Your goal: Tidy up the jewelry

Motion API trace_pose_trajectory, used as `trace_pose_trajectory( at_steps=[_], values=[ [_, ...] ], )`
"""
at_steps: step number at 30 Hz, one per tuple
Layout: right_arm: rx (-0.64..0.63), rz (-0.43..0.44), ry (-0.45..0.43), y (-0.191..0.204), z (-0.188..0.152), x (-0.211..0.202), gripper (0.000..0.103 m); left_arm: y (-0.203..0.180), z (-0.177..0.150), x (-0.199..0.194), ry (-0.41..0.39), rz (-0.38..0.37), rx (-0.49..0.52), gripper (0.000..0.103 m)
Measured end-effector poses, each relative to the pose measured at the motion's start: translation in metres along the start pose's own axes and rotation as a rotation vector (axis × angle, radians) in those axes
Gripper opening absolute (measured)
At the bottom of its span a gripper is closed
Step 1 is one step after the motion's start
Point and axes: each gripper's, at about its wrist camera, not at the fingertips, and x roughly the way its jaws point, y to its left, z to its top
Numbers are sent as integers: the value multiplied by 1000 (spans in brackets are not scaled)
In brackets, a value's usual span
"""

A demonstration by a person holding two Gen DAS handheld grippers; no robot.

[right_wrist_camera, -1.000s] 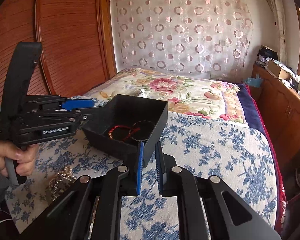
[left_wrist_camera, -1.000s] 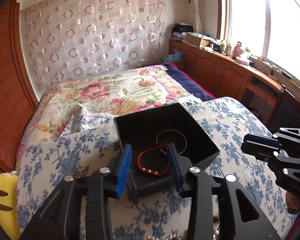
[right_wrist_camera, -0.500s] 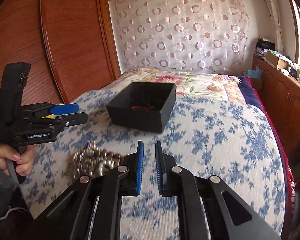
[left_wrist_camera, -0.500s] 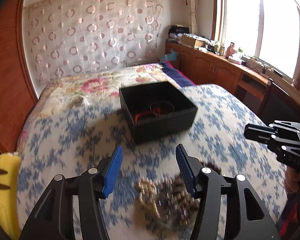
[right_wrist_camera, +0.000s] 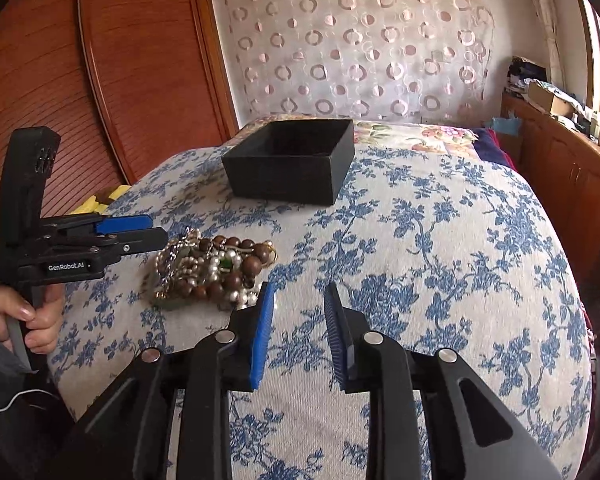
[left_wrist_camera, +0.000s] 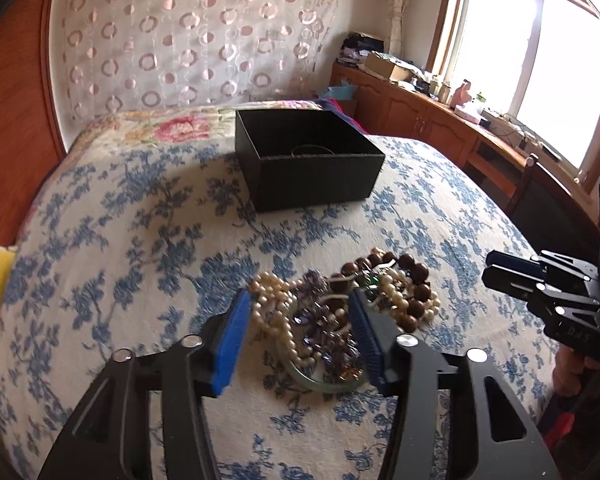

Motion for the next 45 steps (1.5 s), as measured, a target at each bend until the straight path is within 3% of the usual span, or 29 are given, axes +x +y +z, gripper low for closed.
trace_pose_trajectory(
  at_steps=[12, 14, 16, 20, 36, 37, 38, 45],
  values=[
    [-3, 1, 33, 8, -16, 11, 29, -2, -2, 17, 27, -24, -35, 39],
    [-5, 1, 29, 8, -17, 11, 29, 0, -1, 17, 23, -20, -43, 33],
    [0, 5, 32, 8, -17, 11, 29, 2, -1, 16, 20, -33, -52, 19],
    [1, 6, 31, 8, -16, 10, 29, 0, -3, 14, 14, -25, -43, 18],
    [1, 5, 31, 8, -16, 10, 29, 12, 5, -19, -71, 123, 15, 18],
    [1, 5, 32, 8, -17, 11, 29, 15, 5, -20, -71, 129, 10, 16],
    [1, 6, 32, 7, -17, 11, 29, 18, 4, -21, -71, 130, 5, 0],
    [1, 2, 36, 7, -17, 11, 29, 32, 5, -30, -79, 153, -19, 0]
  ],
)
